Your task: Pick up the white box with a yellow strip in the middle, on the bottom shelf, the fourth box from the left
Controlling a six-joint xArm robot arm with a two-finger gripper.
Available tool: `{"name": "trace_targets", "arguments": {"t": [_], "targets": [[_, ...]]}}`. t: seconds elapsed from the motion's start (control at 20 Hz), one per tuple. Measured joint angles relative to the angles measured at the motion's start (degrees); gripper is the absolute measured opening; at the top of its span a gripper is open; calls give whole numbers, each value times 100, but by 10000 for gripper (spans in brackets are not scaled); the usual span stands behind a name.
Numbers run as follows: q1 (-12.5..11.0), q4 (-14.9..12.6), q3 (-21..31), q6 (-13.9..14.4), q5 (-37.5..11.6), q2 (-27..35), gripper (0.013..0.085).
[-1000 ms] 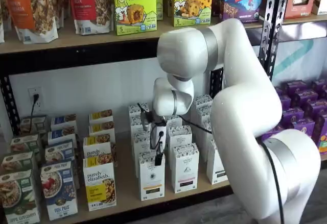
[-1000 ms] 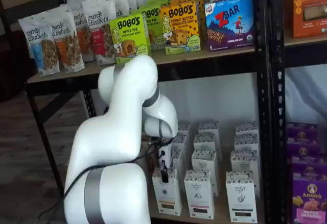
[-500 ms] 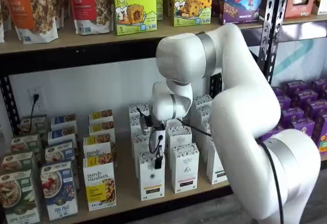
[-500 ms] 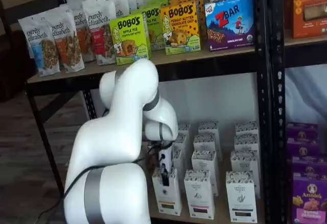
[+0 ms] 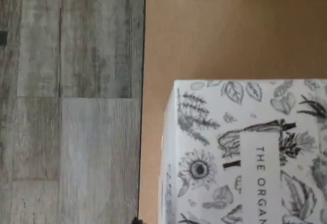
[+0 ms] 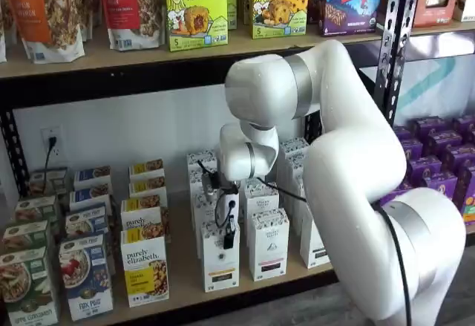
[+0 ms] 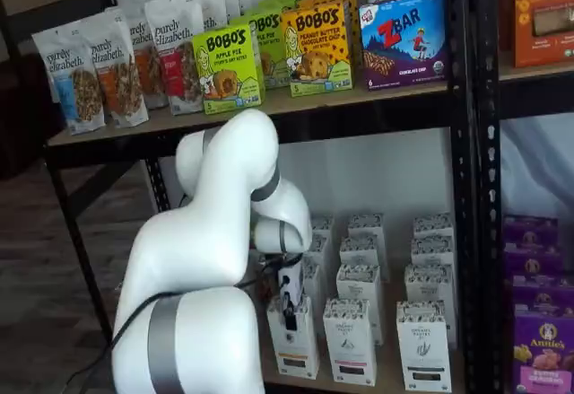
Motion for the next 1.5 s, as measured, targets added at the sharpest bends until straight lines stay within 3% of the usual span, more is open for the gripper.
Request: {"name": "trace_targets", "arguments": {"t": [0.35, 0.45, 0.65, 1.0, 1.5], "targets": [[0, -126, -65, 113, 60, 47, 850], [10, -124, -92, 122, 95, 67, 770], [19, -117, -114, 125, 94, 90, 690], [20, -240, -85, 231, 105, 81, 690], [34, -211, -68, 220, 125, 64, 690]]}}
